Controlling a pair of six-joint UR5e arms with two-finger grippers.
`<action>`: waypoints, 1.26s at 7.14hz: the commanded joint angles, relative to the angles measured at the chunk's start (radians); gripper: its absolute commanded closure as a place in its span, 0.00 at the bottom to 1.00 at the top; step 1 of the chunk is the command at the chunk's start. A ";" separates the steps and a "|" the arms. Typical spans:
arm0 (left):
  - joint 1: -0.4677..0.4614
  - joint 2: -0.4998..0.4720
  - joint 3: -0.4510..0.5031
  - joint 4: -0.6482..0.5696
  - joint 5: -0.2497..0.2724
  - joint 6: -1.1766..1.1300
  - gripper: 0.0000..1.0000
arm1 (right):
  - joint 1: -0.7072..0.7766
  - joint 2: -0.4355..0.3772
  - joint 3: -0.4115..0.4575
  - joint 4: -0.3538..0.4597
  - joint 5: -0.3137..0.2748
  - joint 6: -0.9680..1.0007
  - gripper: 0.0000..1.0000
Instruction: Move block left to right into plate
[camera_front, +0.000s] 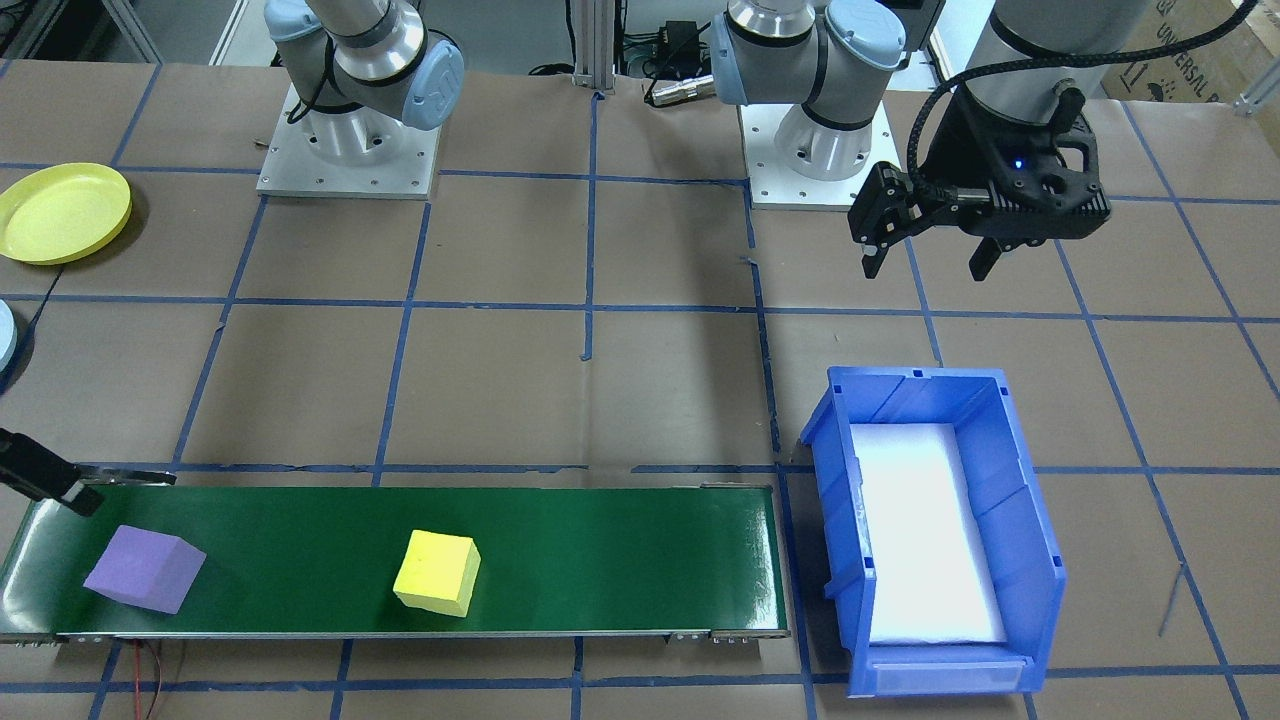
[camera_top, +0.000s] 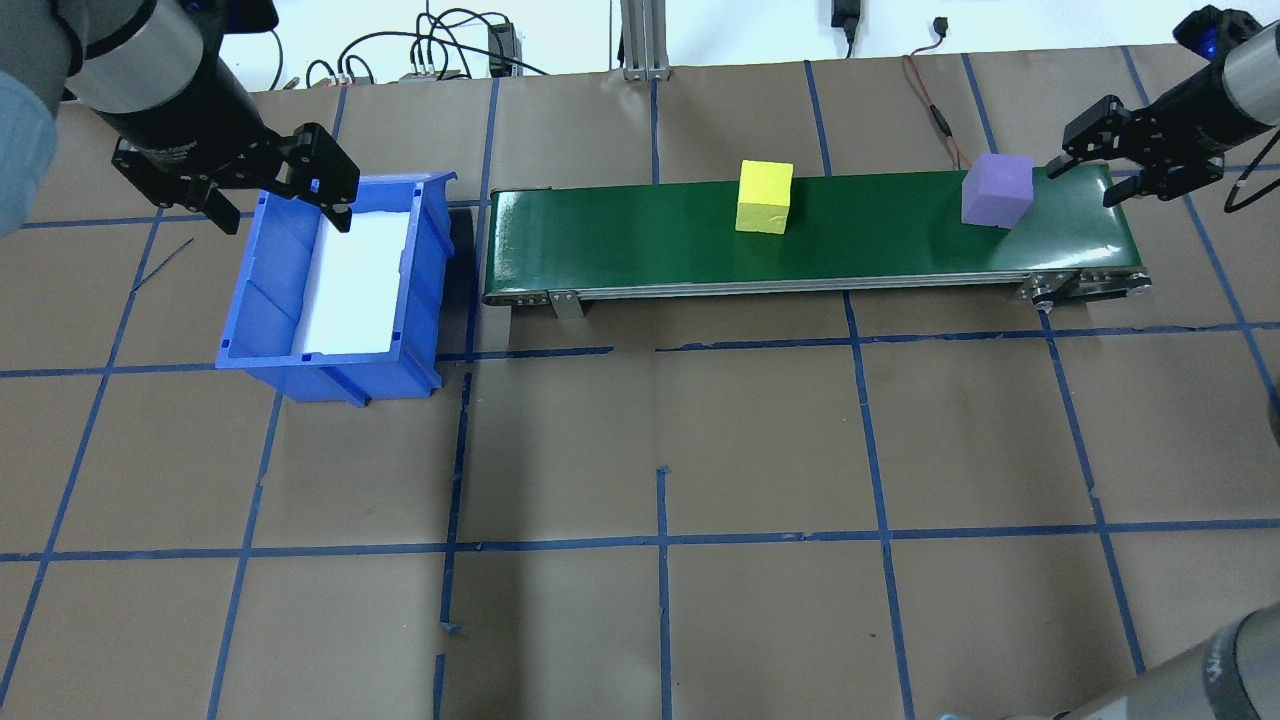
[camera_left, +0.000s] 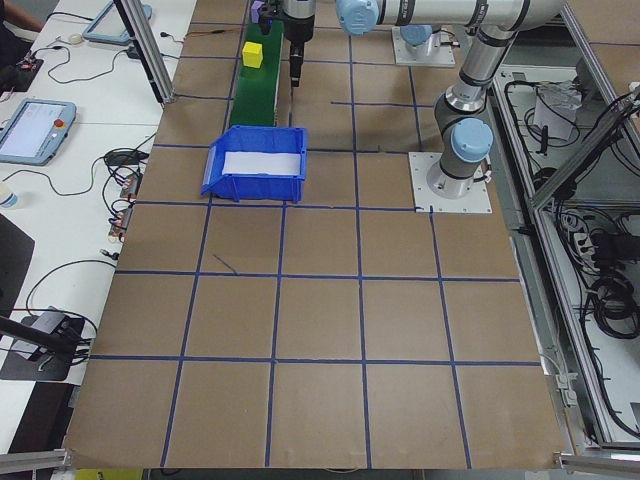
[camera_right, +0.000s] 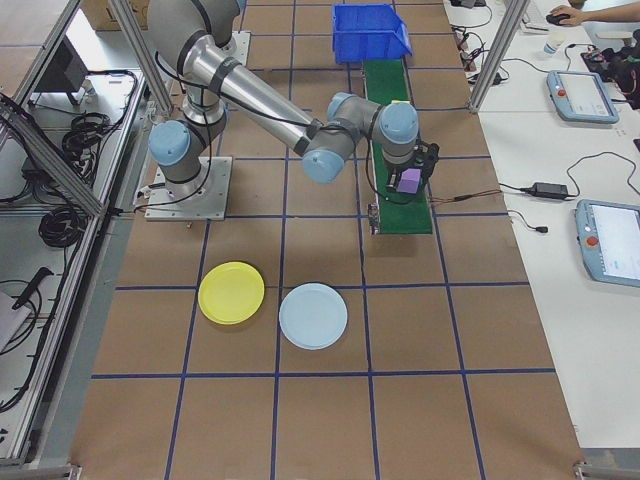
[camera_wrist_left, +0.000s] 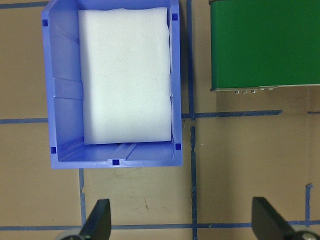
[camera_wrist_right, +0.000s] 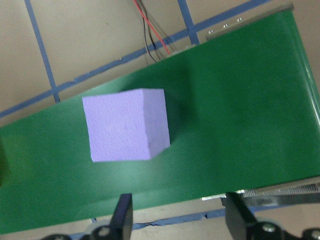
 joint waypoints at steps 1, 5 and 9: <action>0.000 -0.001 -0.001 0.000 0.000 0.001 0.00 | 0.015 0.065 -0.025 -0.084 0.018 0.125 0.11; 0.000 -0.001 -0.001 0.000 0.000 0.001 0.00 | 0.052 0.151 -0.018 -0.177 -0.099 0.125 0.21; 0.000 -0.002 -0.001 0.000 -0.001 0.001 0.00 | 0.034 0.076 -0.013 -0.172 -0.291 -0.016 0.76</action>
